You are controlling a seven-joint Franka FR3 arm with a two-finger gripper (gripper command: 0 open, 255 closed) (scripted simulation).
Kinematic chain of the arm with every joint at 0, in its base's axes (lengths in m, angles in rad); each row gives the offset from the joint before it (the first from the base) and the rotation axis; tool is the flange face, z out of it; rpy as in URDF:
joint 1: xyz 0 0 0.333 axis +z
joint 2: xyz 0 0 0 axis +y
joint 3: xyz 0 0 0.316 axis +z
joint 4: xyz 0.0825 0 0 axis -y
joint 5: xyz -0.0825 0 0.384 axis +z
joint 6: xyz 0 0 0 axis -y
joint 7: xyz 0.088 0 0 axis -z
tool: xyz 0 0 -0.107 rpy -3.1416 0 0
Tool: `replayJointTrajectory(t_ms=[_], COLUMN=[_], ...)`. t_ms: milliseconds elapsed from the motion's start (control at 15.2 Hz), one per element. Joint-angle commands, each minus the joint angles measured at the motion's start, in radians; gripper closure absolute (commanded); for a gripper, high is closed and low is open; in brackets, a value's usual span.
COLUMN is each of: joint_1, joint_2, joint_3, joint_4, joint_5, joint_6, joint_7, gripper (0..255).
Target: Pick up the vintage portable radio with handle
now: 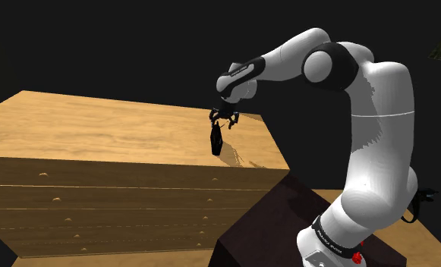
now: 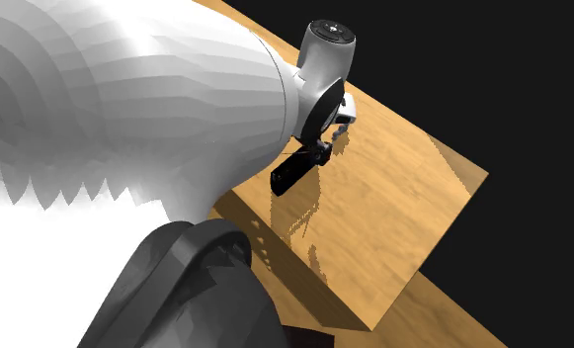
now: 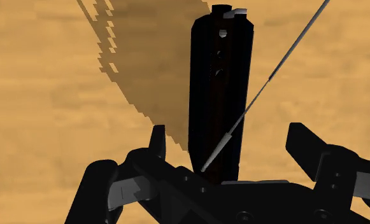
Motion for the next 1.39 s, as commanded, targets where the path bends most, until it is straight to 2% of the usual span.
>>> replayJointTrajectory(t_ms=[0, 594, 1320], joint_1=[0.000, 0.000, 0.005], joint_2=[0.004, 0.003, -0.085], joint_3=[0.000, 0.000, -0.010], joint_4=[0.003, 0.002, 0.023], joint_5=[0.001, 0.000, -0.018], joint_6=[0.002, 0.002, -0.106], joint_7=[0.000, 0.000, 0.021], gripper=[255, 255, 255])
